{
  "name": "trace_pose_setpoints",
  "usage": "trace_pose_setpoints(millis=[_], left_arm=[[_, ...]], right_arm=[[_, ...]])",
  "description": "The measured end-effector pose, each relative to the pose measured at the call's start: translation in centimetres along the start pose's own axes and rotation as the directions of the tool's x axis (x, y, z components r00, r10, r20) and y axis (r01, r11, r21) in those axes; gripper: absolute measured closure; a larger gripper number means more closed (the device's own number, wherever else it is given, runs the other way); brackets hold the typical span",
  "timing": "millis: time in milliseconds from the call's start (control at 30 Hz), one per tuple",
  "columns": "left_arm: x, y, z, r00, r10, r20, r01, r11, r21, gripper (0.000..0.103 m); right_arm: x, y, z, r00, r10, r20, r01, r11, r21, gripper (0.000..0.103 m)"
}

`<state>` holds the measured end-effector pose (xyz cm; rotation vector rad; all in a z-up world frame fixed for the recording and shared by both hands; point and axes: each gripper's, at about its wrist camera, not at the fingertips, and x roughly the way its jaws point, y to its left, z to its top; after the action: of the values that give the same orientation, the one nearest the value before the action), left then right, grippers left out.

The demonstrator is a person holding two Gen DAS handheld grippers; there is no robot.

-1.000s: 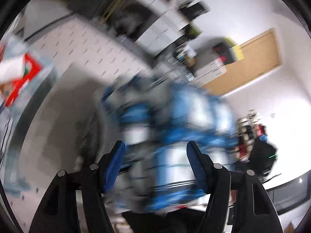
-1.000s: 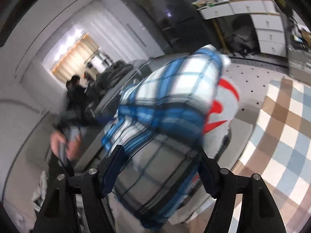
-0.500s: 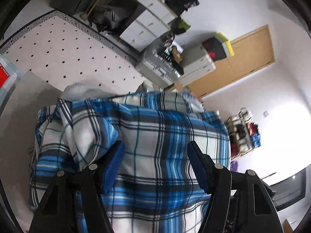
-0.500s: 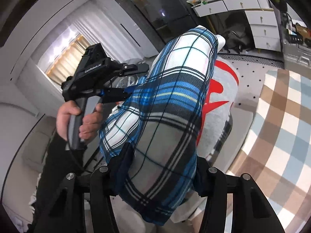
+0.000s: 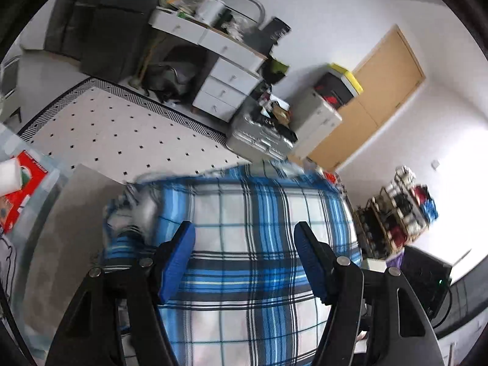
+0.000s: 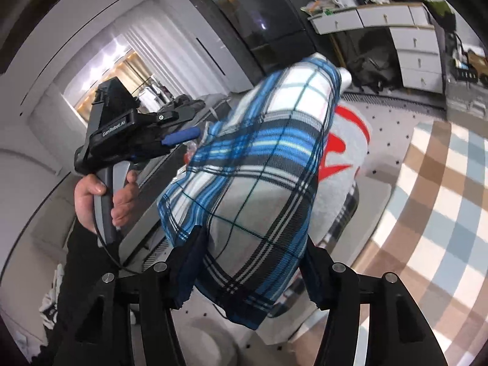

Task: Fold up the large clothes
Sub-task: 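Lower the folded shirt onto the clothes stack and open both tools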

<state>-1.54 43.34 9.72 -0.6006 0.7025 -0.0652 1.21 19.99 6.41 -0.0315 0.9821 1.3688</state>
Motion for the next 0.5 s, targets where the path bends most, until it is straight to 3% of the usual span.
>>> trace_pose_setpoints(millis=[67,167,233,333,433,500], left_arm=[[2.5,1.8,-0.4,0.998,0.031,-0.061,-0.035,0.998,-0.057,0.041],[2.6,3.3,-1.3,0.999,0.026,-0.026,-0.029,0.992,-0.12,0.041],[0.8,2.7,-1.4,0.998,0.06,0.01,-0.058,0.992,-0.11,0.041],[-2.0,1.4,-1.9,0.997,0.055,0.047,-0.05,0.995,-0.084,0.041],[-4.9,0.0,-3.1,0.992,0.091,0.087,-0.087,0.995,-0.05,0.04],[-6.9,-1.1,-4.5,0.984,0.116,0.133,-0.113,0.993,-0.035,0.04]], right_arm=[[0.2,-0.4,-0.4,1.0,-0.001,-0.004,0.001,1.0,0.029,0.044],[-0.4,-0.7,-0.9,1.0,0.006,-0.001,-0.006,0.998,0.055,0.043],[-1.4,-0.1,-1.3,1.0,-0.029,0.003,0.029,0.999,0.034,0.036],[-2.9,1.2,-1.7,0.995,-0.094,0.036,0.095,0.995,-0.031,0.036],[-5.3,2.8,-2.2,0.985,-0.121,0.124,0.132,0.988,-0.083,0.035],[-7.1,4.1,-2.9,0.97,-0.123,0.208,0.15,0.982,-0.117,0.027]])
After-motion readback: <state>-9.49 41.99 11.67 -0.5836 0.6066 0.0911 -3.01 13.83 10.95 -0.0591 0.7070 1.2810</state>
